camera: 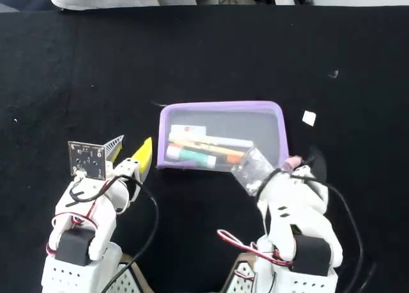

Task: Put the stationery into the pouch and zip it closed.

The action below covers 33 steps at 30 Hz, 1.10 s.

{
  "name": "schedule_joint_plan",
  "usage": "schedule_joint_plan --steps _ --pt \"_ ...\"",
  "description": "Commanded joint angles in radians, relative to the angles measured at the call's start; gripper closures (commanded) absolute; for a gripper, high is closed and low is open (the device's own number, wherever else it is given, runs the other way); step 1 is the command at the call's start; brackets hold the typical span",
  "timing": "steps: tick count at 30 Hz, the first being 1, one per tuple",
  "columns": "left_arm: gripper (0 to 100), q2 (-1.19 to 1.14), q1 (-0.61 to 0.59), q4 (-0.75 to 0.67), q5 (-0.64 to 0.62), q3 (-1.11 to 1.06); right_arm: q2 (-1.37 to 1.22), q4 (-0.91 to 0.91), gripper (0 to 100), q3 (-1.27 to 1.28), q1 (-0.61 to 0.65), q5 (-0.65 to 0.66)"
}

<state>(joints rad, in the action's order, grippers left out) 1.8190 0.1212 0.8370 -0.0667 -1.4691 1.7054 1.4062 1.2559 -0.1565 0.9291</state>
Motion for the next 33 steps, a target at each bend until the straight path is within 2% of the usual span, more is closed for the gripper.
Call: schedule_joint_plan --steps 1,6,9,13,16,22,28,30,33 --pt "80 0.005 0.008 -0.018 -0.005 0.002 -0.004 0.035 60.3 -0.062 -0.028 0.161" --pt "80 0.005 0.010 -0.018 -0.003 0.004 -0.018 0.203 60.3 -0.127 -0.020 0.430" --pt "80 0.005 0.010 -0.018 -0.003 0.004 -0.013 0.100 60.3 -0.131 -0.038 0.448" --pt "80 0.005 0.004 -0.034 -0.003 0.001 -0.012 -0.072 60.3 -0.171 -0.149 0.439" --pt "80 0.005 0.008 -0.034 -0.003 0.004 -0.012 -0.180 60.3 -0.197 -0.201 0.316" --pt "80 0.005 0.018 -0.041 -0.009 0.051 -0.010 -0.281 60.4 -0.249 -0.230 -0.057" --pt "80 0.005 0.054 -0.031 -0.012 0.165 -0.010 -0.336 69.7 -0.226 -0.222 -0.440" --pt "83 0.005 0.053 -0.031 -0.012 0.200 -0.010 -0.370 73.4 -0.196 -0.224 -0.537" --pt "95 0.005 0.044 -0.029 -0.012 0.254 -0.010 -0.407 78.3 -0.162 -0.221 -0.654"
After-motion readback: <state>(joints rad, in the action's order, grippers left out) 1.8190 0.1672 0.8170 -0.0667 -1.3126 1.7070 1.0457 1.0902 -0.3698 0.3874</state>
